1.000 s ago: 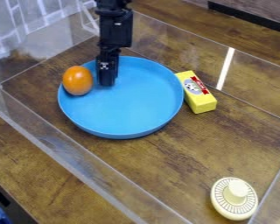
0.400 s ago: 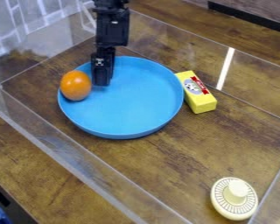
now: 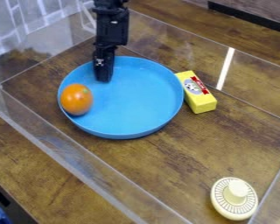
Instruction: Put the orange ball in the blue tray
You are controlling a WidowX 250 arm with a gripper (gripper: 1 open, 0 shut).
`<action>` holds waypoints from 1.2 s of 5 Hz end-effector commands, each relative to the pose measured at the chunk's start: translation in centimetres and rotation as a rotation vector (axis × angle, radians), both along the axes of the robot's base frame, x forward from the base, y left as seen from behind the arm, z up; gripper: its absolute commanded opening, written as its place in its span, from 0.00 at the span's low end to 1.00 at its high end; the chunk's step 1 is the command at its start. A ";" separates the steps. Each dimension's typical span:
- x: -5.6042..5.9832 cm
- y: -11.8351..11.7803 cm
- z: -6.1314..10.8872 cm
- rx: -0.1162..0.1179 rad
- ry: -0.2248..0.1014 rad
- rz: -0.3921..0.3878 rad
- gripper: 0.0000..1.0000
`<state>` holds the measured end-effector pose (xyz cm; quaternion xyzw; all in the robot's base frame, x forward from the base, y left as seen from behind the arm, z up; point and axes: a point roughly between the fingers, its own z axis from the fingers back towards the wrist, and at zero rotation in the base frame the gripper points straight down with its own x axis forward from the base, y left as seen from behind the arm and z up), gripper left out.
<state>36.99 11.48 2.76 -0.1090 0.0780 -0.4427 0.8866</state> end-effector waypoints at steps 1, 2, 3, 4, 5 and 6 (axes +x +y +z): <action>0.2 1.9 1.6 0.025 -0.044 0.026 1.00; 0.2 2.1 1.8 0.028 -0.038 0.021 0.00; 0.2 2.4 1.4 0.031 -0.031 0.016 1.00; 0.1 2.6 1.6 0.033 -0.023 0.010 0.00; 0.0 2.7 1.6 0.035 -0.017 0.002 0.00; -0.1 3.0 1.3 0.037 -0.012 -0.003 1.00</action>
